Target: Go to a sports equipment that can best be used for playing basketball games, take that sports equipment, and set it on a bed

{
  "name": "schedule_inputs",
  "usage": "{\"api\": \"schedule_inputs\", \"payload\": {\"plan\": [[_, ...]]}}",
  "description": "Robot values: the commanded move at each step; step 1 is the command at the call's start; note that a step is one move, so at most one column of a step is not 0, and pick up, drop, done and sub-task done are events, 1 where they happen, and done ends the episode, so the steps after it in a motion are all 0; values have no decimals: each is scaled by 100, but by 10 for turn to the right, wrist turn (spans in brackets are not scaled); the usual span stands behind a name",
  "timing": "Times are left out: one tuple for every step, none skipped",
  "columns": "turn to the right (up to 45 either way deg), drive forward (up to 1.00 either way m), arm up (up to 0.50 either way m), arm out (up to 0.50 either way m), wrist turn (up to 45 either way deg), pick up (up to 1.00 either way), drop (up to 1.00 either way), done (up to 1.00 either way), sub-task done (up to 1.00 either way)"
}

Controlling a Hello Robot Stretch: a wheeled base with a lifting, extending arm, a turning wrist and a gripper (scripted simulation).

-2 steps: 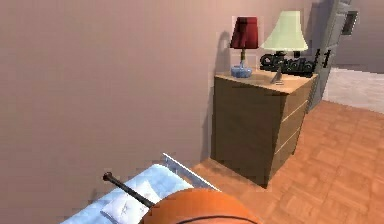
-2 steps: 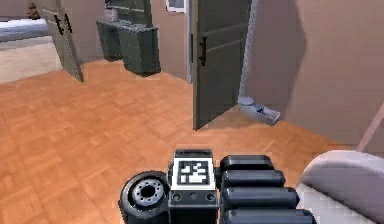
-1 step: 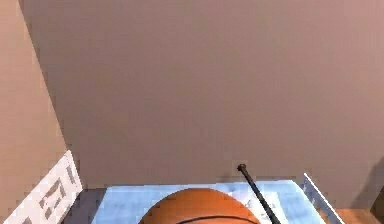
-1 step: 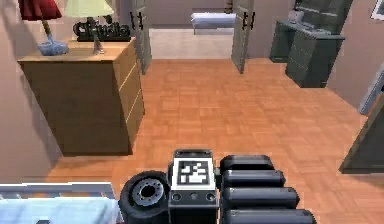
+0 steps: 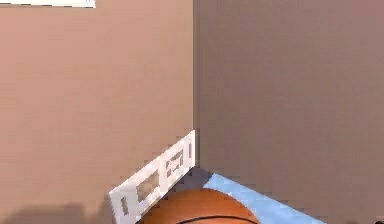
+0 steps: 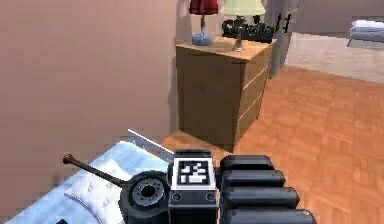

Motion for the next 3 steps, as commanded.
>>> {"api": "schedule_inputs", "payload": {"plan": [[450,0,0,0,0,0,0,0,0],[270,0,0,0,0,0,0,0,0],[-450,0,0,0,0,0,0,0,0]]}}
